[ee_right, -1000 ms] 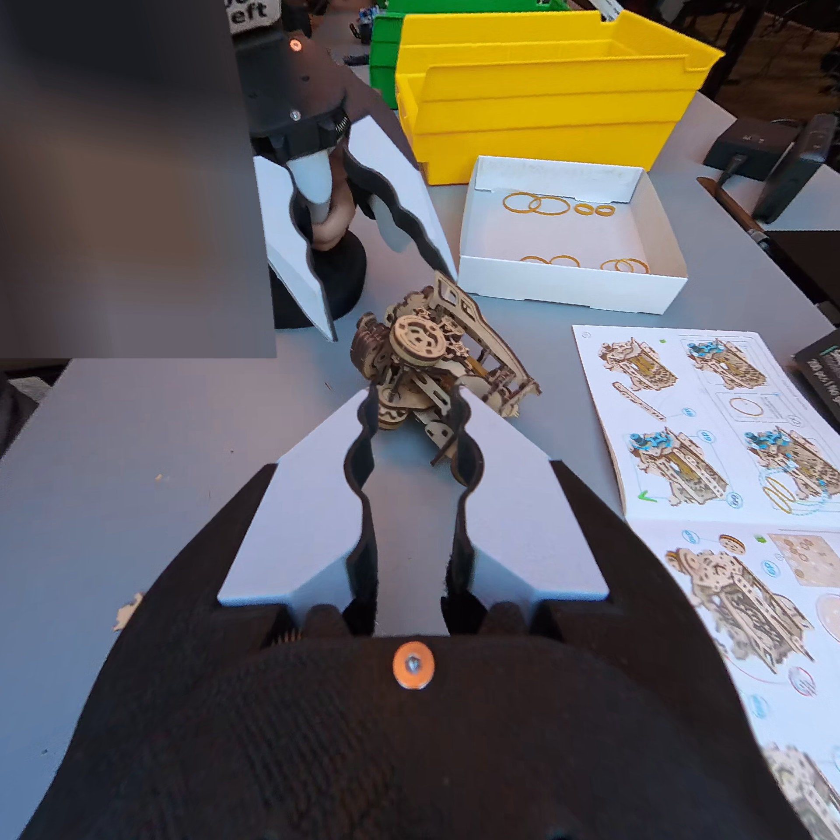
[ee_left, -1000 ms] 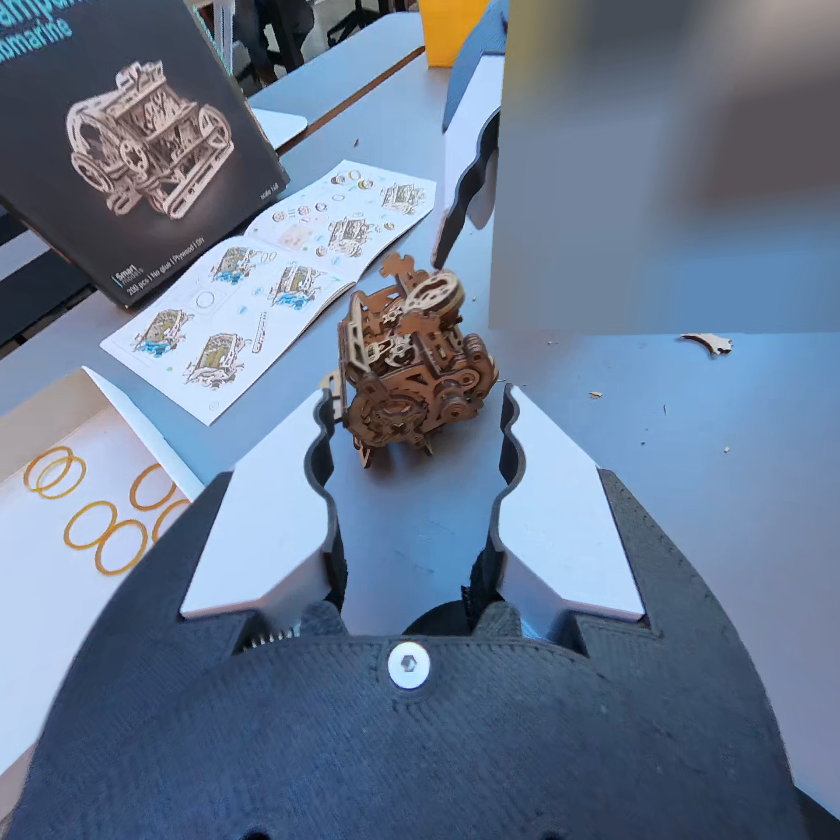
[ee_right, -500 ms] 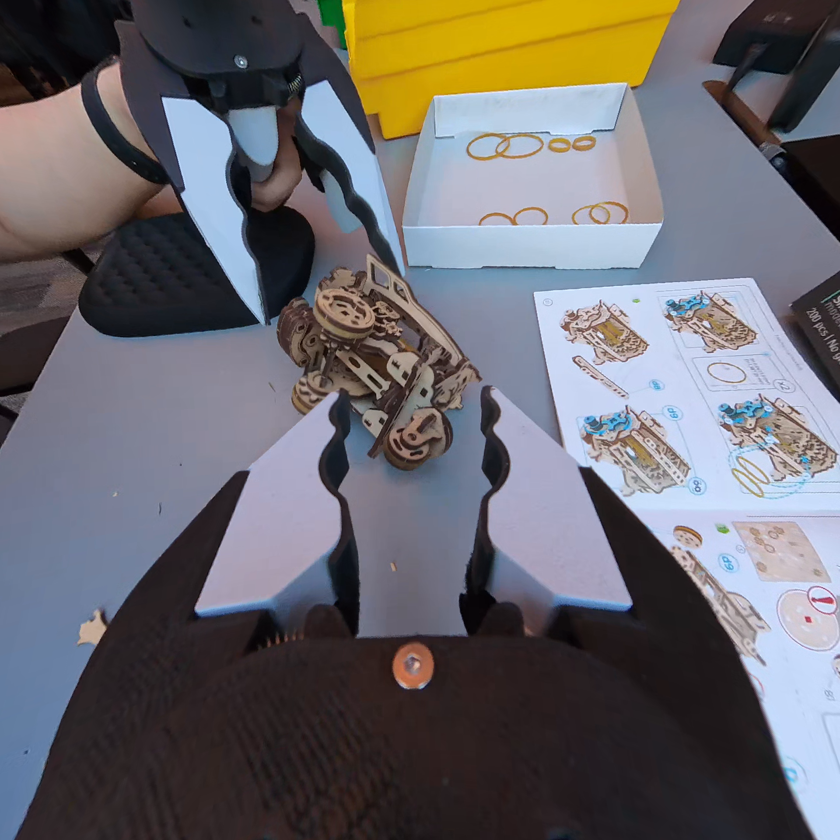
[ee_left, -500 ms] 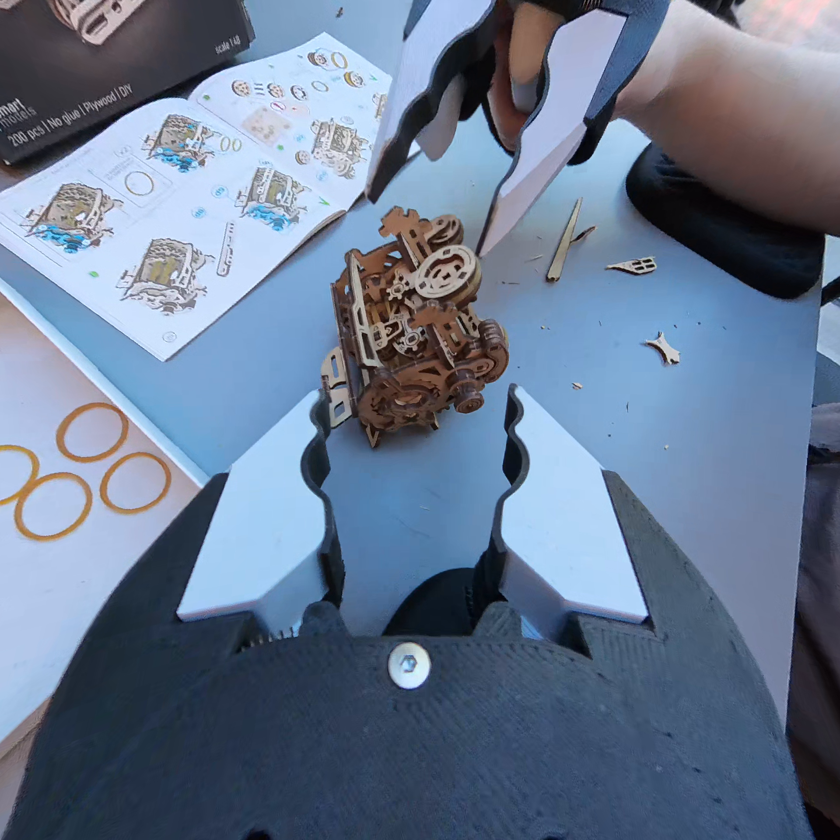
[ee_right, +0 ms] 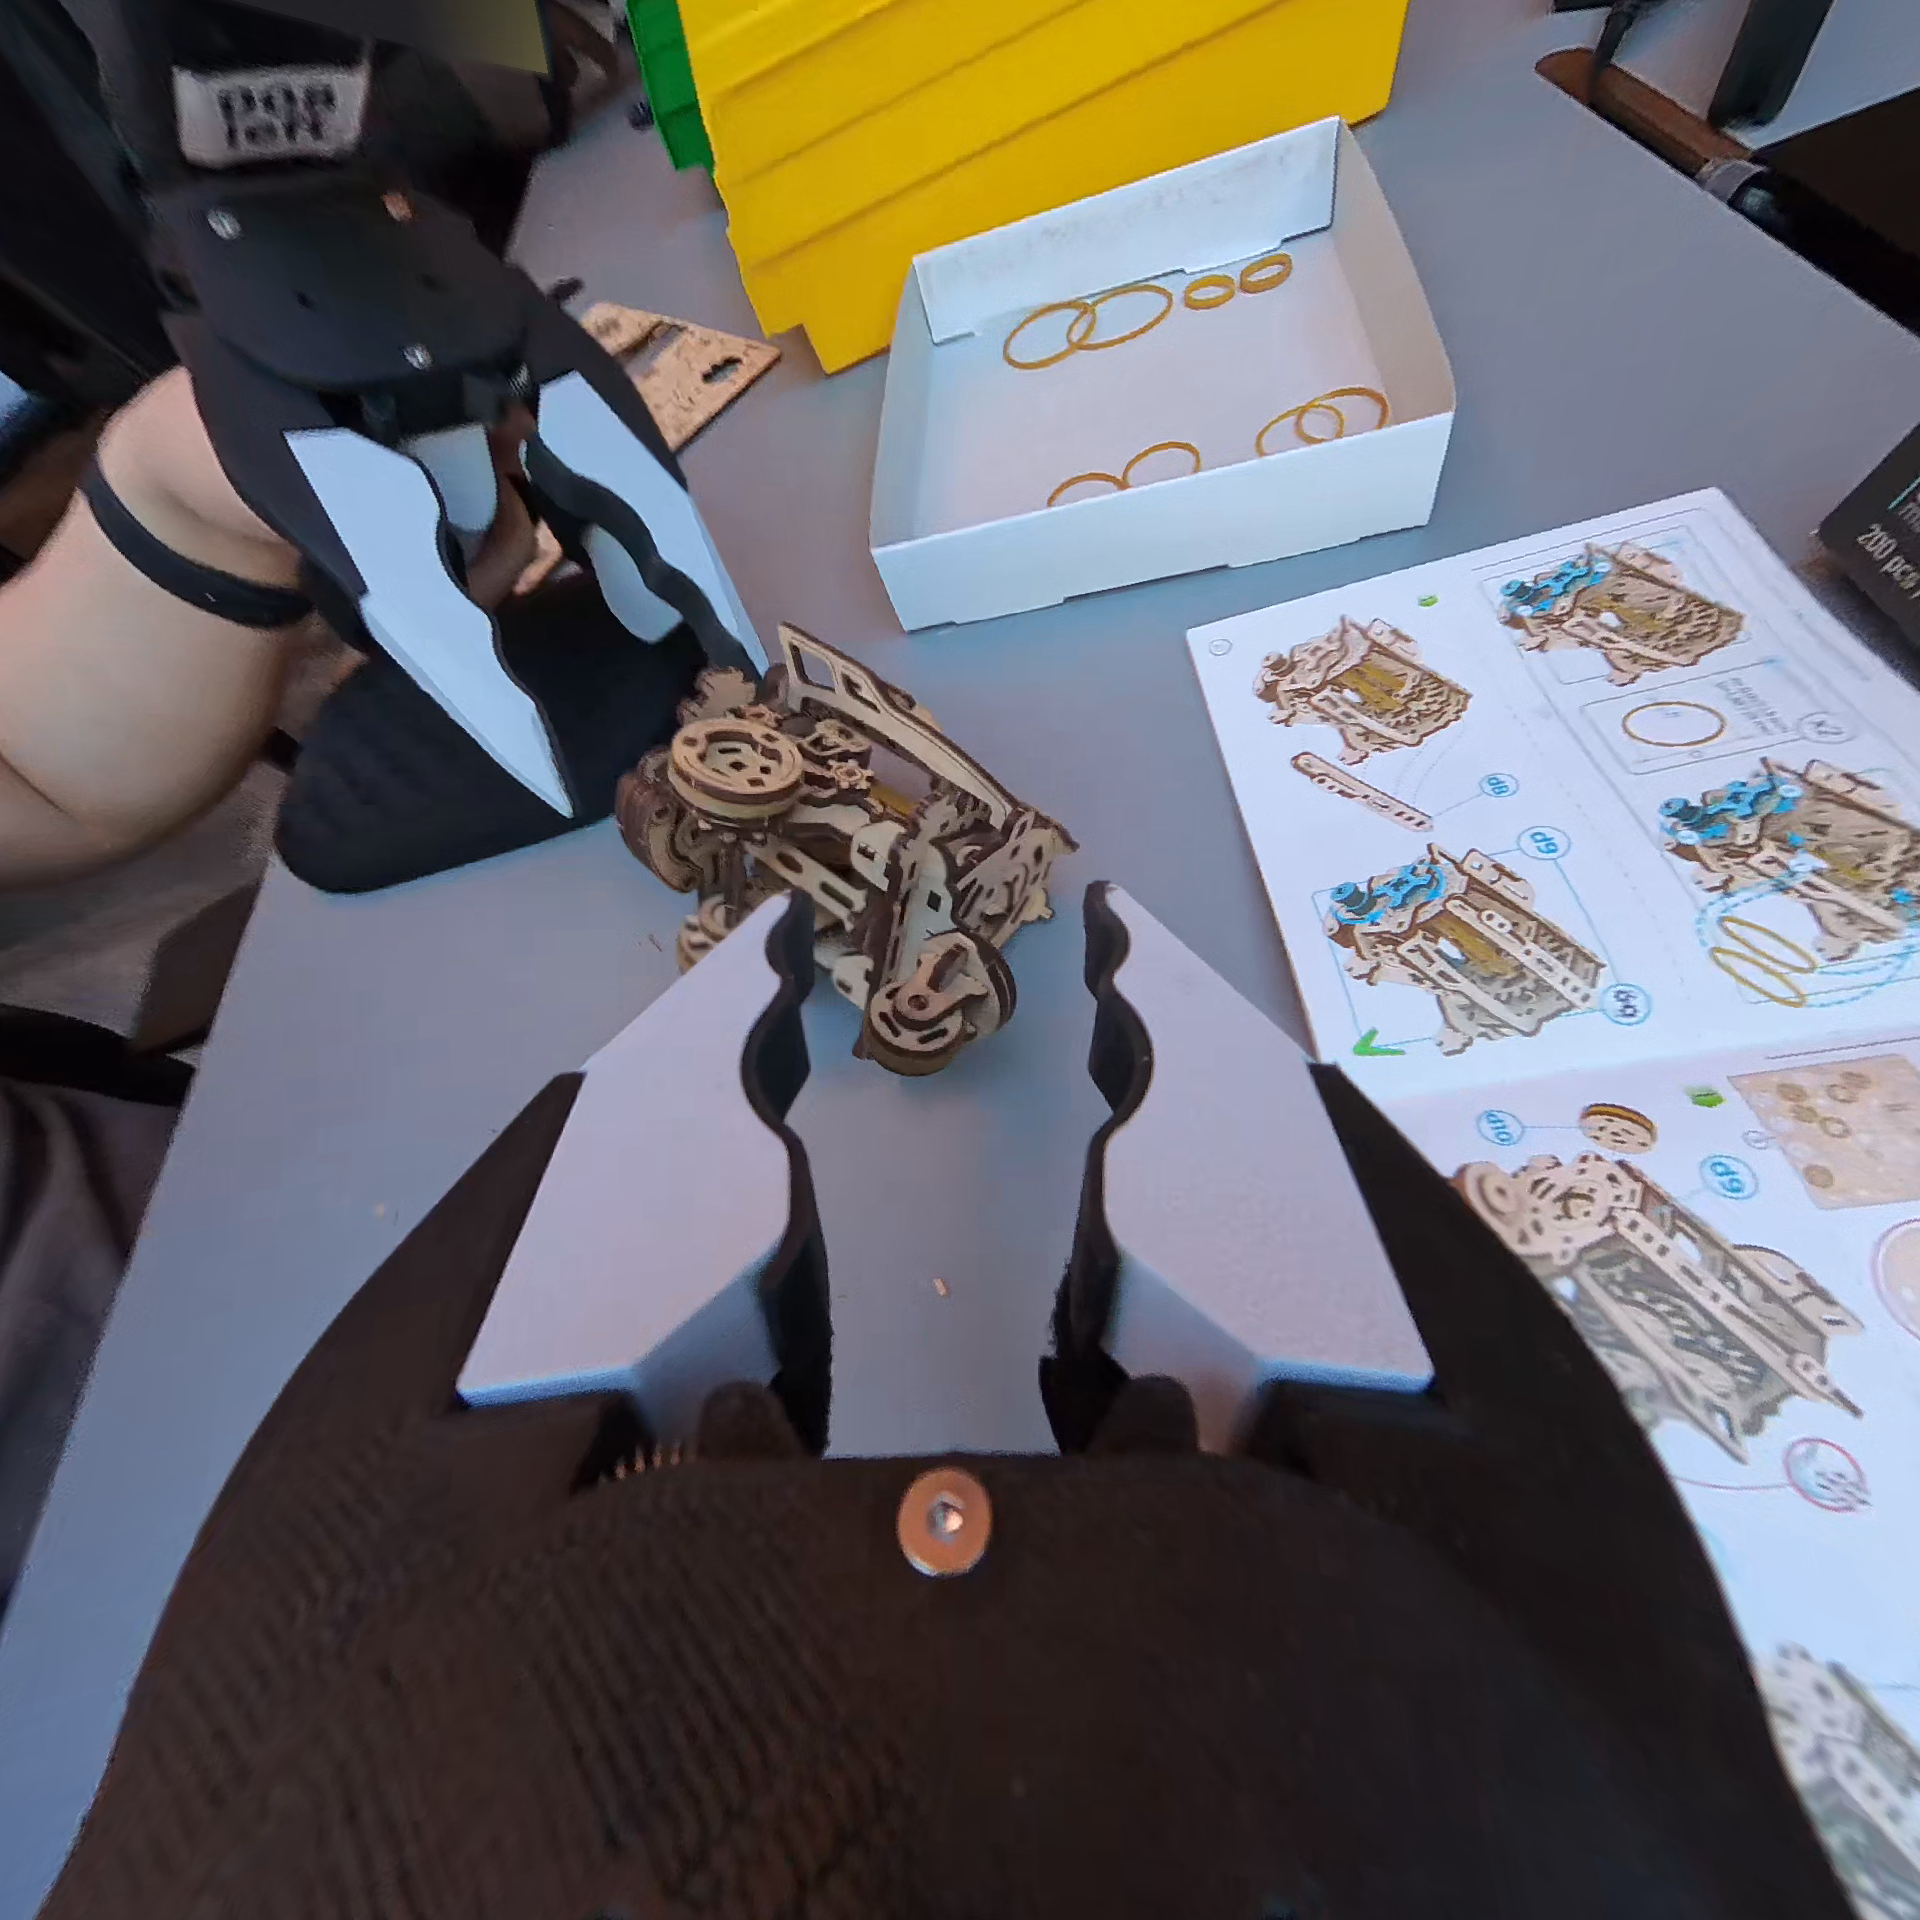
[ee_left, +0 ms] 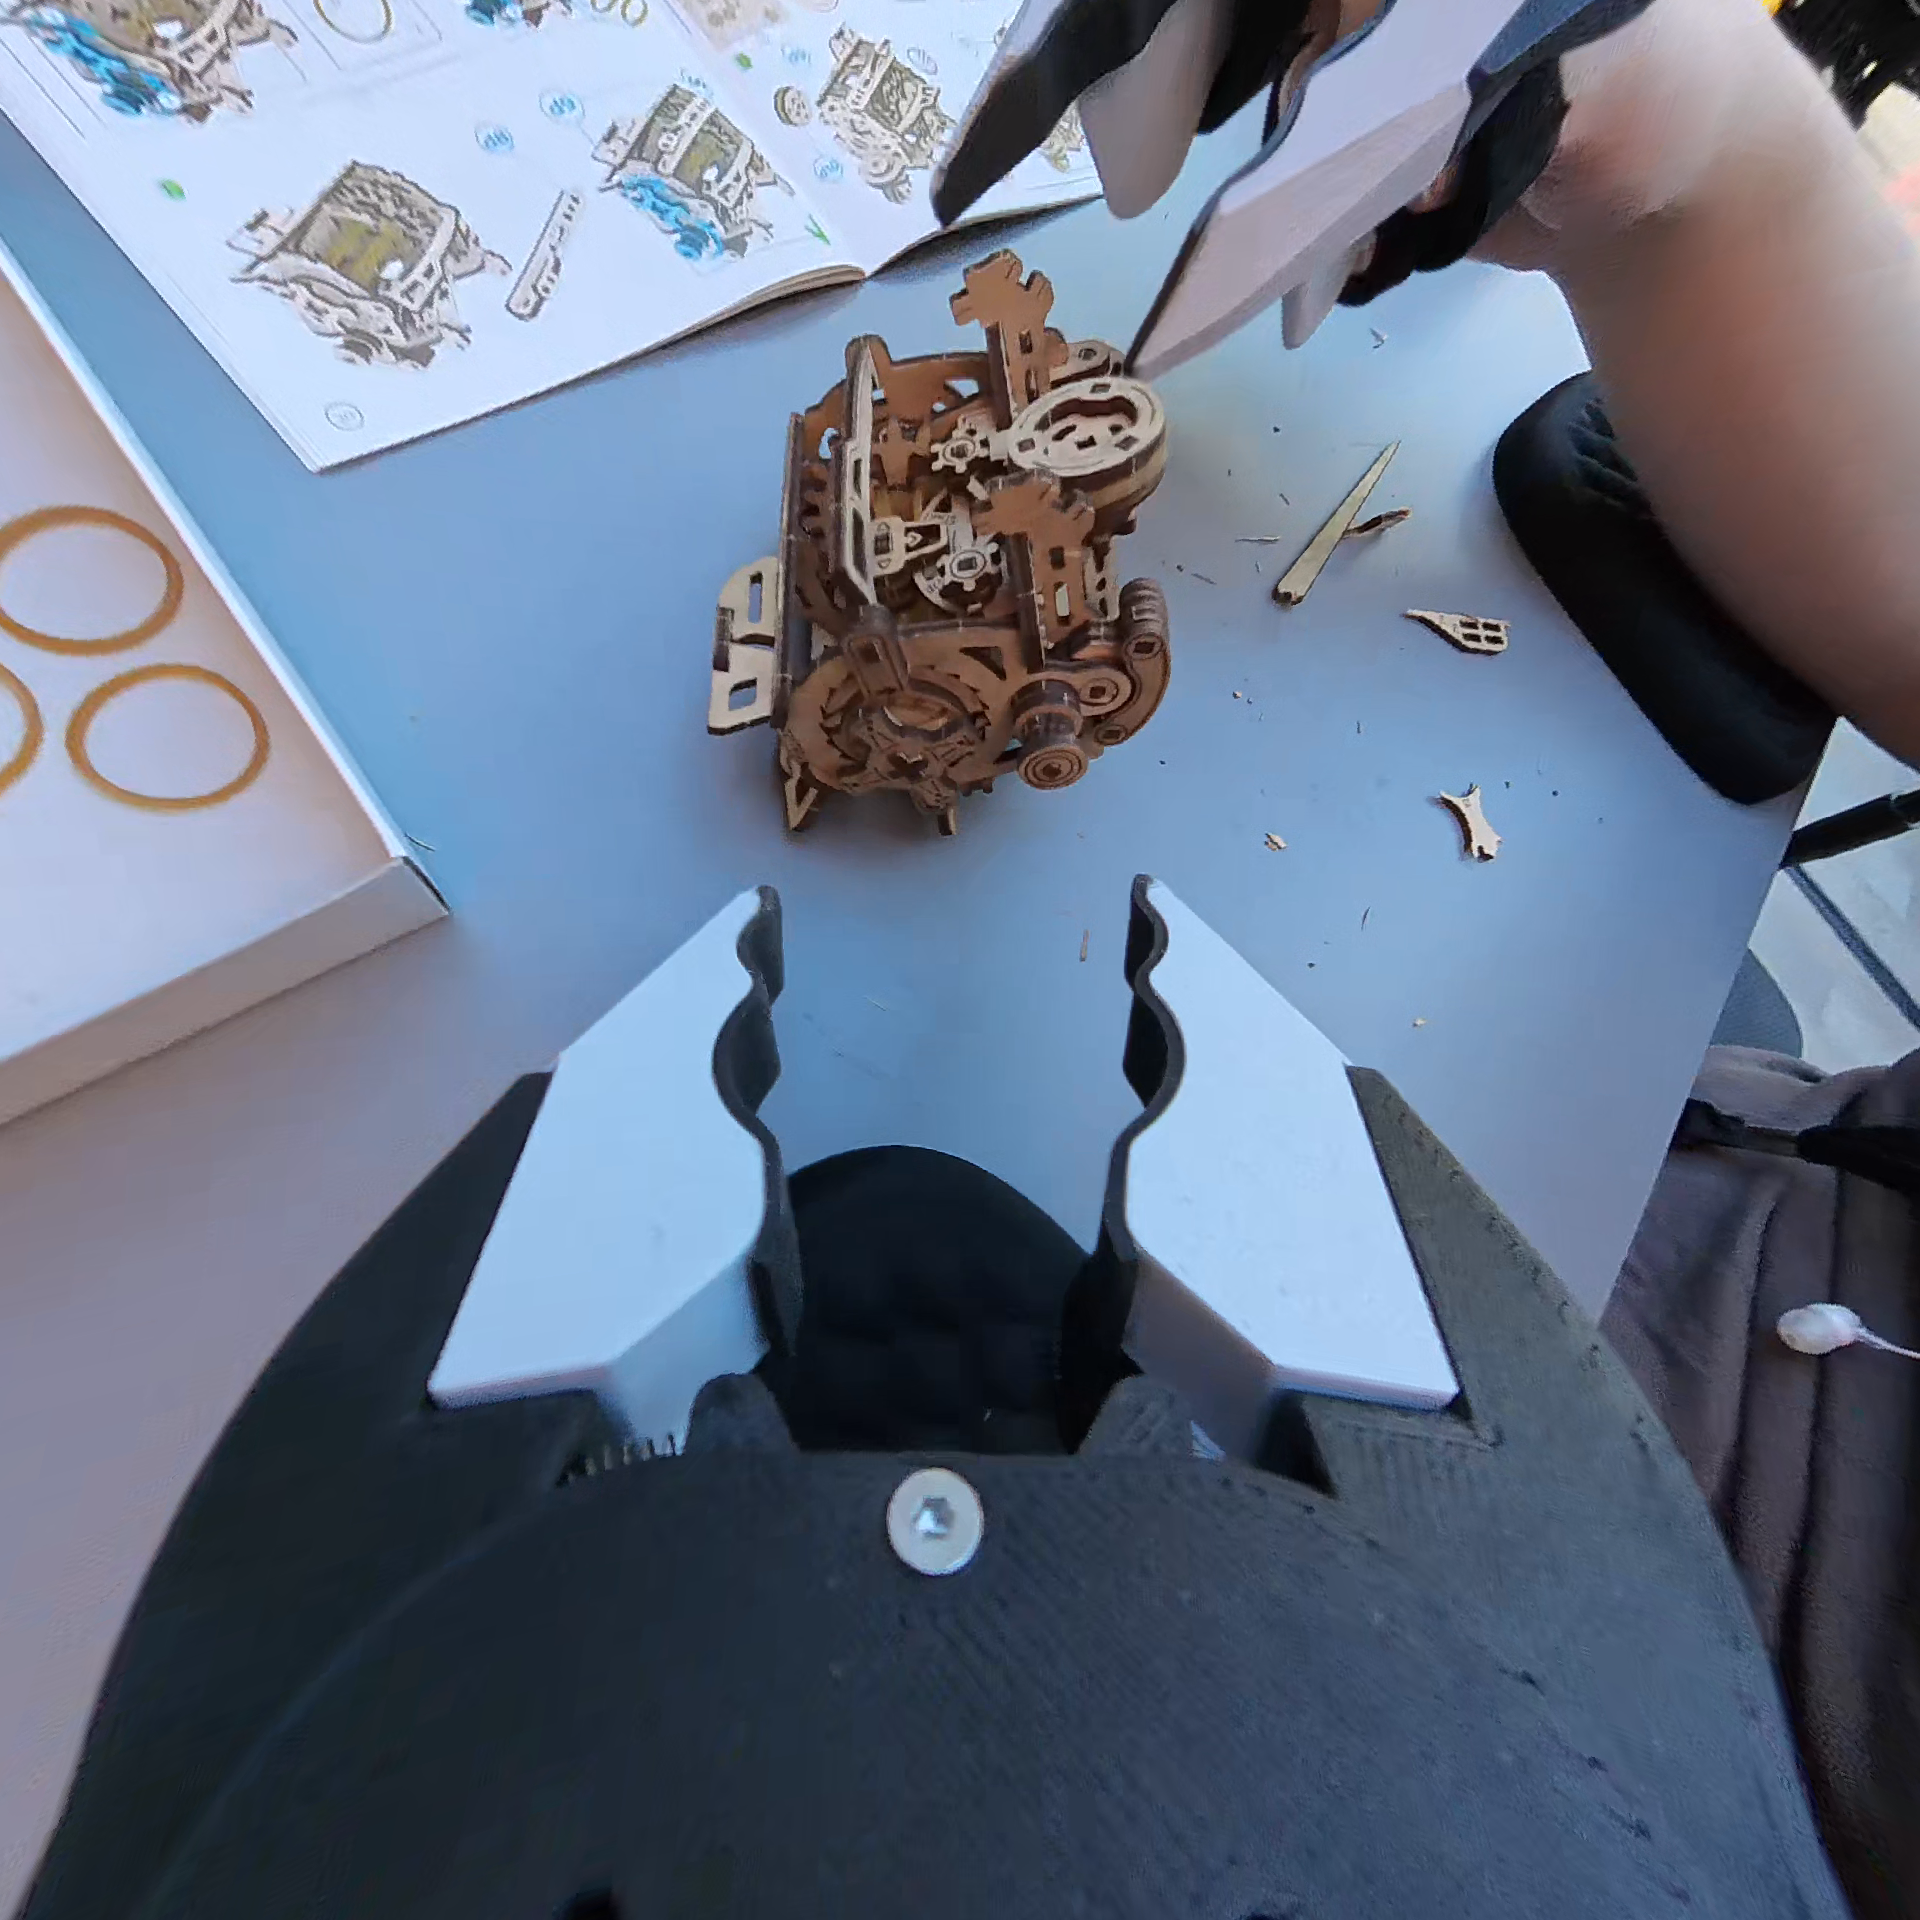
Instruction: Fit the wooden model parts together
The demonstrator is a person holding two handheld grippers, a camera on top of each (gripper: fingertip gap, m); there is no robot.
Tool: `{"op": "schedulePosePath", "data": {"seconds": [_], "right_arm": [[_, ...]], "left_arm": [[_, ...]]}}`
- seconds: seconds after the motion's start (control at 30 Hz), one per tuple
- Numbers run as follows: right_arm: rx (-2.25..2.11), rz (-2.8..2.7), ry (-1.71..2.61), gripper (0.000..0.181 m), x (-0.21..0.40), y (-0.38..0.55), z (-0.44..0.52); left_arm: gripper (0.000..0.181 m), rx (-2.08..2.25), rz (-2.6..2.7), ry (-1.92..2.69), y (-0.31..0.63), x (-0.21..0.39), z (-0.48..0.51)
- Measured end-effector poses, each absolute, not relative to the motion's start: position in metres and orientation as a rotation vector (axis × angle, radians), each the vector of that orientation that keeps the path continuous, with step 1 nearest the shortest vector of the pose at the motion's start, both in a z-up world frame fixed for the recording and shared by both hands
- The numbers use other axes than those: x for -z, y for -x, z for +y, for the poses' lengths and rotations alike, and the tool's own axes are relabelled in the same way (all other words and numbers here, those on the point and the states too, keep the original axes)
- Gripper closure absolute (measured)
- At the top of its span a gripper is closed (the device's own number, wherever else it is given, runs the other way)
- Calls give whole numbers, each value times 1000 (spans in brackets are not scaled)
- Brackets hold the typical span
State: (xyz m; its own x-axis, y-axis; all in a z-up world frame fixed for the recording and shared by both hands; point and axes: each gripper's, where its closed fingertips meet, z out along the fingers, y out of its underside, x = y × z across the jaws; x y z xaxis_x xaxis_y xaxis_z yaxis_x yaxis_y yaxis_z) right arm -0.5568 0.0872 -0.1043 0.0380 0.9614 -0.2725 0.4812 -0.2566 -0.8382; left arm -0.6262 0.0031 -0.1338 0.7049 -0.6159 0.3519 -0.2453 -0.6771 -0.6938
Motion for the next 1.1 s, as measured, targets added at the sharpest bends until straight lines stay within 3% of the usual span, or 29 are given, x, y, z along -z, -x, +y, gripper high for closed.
{"op": "schedulePosePath", "data": {"seconds": [0.17,0.27,0.33,0.5,0.67,0.77,0.8,1.1], "right_arm": [[-1420,-1346,1771,138,84,560,79],[-1436,-1517,1444,131,54,560,42],[-1139,-1615,1274,112,55,564,33],[-484,-1801,980,94,89,573,26],[-169,-1903,852,95,112,584,31],[-66,-1913,803,105,119,590,35],[-43,-1912,785,112,120,591,35],[-68,-1944,788,114,118,587,34]], "left_arm": [[122,959,509,2303,615,131,-2],[135,1140,403,2268,608,123,-2],[141,1248,338,2251,605,119,-3],[141,1305,263,2270,600,127,-2],[140,1260,255,2288,594,134,2],[139,1238,254,2281,591,134,7],[140,1231,260,2282,590,135,8],[144,1246,254,2275,586,135,16]]}}
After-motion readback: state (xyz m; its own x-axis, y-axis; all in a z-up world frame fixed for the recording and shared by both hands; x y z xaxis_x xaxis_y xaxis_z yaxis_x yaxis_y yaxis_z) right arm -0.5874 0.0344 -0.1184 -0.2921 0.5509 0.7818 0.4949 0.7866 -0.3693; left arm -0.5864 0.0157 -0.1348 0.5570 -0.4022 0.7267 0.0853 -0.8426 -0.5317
